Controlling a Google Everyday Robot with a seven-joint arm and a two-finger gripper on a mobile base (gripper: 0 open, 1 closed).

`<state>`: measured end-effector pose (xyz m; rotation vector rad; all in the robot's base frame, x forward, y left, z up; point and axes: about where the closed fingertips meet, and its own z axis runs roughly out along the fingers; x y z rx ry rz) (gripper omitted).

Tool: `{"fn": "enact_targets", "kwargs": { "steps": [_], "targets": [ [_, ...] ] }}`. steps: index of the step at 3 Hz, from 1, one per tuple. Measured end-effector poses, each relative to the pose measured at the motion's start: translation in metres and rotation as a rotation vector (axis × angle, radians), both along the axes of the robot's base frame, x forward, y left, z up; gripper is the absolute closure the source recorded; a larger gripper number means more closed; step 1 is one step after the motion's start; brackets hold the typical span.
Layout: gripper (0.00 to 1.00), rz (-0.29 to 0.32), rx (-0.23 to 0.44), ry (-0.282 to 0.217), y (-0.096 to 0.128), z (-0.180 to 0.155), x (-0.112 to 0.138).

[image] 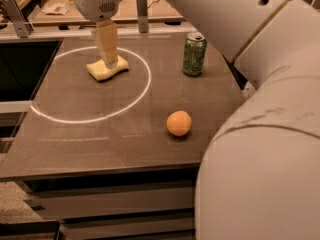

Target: Move sponge near green can

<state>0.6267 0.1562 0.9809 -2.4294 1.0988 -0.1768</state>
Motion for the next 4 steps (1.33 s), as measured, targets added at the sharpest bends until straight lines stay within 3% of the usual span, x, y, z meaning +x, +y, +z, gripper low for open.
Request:
{"fn": "enact_targets", "kwargs": {
  "steps": [3, 4],
  "targets": [
    [0.0, -0.416, 0.079, -0.028, -0.077, 0.028, -0.054],
    [0.0, -0.541, 0.178, -0.026, -0.113, 0.034, -0.072]
  ]
}}
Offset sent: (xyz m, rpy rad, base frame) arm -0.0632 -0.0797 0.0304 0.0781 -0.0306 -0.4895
